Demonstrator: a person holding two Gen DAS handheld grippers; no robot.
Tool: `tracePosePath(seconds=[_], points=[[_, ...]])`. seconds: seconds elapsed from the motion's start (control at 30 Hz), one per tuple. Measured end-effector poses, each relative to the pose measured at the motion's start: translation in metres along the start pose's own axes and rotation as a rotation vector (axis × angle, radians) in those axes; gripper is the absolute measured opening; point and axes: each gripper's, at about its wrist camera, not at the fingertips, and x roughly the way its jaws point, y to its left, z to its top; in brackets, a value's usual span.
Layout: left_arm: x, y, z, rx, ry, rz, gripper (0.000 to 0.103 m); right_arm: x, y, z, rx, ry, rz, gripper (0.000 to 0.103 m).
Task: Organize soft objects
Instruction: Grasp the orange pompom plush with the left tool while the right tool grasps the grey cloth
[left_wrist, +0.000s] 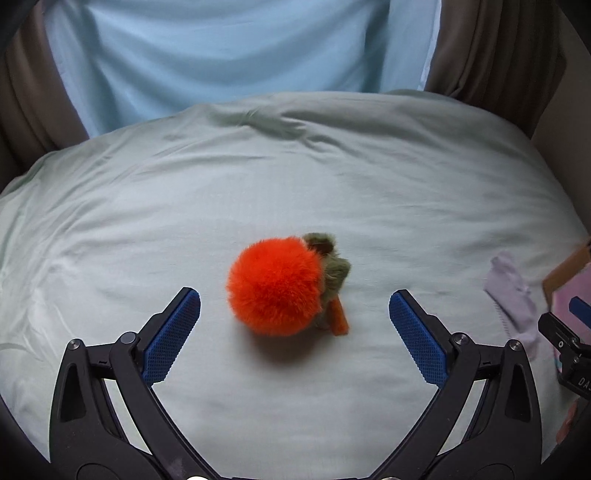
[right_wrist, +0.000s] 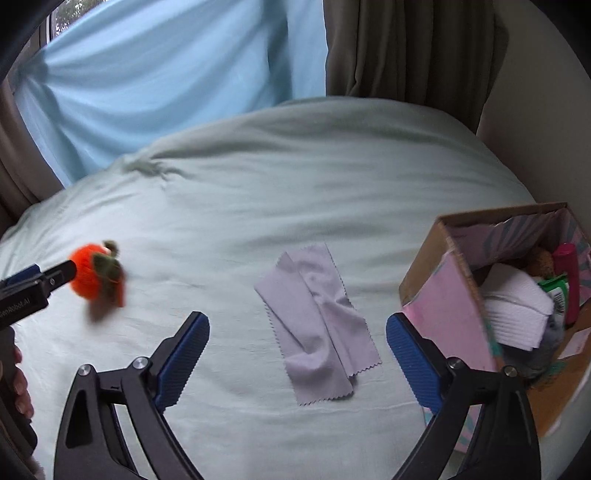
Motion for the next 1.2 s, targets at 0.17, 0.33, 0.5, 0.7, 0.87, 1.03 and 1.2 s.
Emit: tracePosePath(seconds=[0.17, 0.33, 0.5, 0.7, 0.87, 1.03, 1.2], points=[[0.035, 0.003, -0.004, -0.010, 0.002, 0.008, 0.102, 0.031, 0.002, -0.010, -0.047, 0.006, -0.022, 0.087], [0.059, -0.001, -0.003, 0.013, 0.019, 0.030, 0.090, 0.048, -0.004, -0.014, -0.054, -0.005, -0.024, 0.082], [0.075, 0.005, -0.004, -0.029, 0.060, -0.004, 0.065, 0.063, -0.006, -0.013, -0.058, 0.028, 0.020, 0.056], [0.073, 0.003, 0.001, -0.016, 0.051, -0.019, 0.035, 0.064, -0.011, -0.011, -0.056, 0.032, 0.024, 0.029], [0.065, 0.001, 0.004, -0.017, 0.036, -0.016, 0.030, 0.060, -0.010, -0.008, -0.061, 0.034, 0.029, 0.012], [0.045, 0.001, 0.007, -0.020, 0.014, -0.014, 0.030, 0.042, -0.013, -0.003, -0.049, 0.006, 0.035, 0.011], [0.012, -0.001, 0.013, -0.017, -0.012, -0.012, 0.030, 0.016, -0.013, 0.006, -0.040, -0.024, 0.047, 0.011]])
